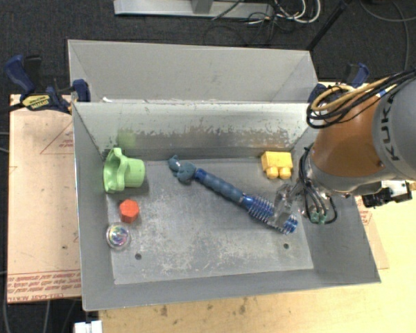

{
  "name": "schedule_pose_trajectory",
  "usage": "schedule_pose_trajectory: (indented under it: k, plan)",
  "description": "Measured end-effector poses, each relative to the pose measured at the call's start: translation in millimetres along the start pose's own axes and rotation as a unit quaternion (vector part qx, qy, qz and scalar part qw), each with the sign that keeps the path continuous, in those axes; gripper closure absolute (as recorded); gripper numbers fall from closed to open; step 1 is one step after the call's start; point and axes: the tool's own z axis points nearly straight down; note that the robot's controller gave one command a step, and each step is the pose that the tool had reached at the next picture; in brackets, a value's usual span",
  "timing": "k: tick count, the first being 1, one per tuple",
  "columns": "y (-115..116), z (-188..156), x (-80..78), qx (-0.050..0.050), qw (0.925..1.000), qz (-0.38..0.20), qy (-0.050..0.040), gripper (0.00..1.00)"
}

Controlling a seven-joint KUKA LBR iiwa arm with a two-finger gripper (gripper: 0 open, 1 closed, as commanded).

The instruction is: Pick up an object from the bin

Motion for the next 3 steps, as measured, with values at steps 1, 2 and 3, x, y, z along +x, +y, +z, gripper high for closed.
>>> schedule_pose_trajectory:
  k: [1,2,3]
  plan:
    - [-10.4,-119.5,9.0,0.0,1.0,-0.007,-0.0025,1.0]
    - [-9.0,-1.7,46.0,0.002,0.9998,0.018,0.007,1.0]
    - [-8.6,-6.1,43.4,0.001,0.9998,0.018,0.0027,0.0]
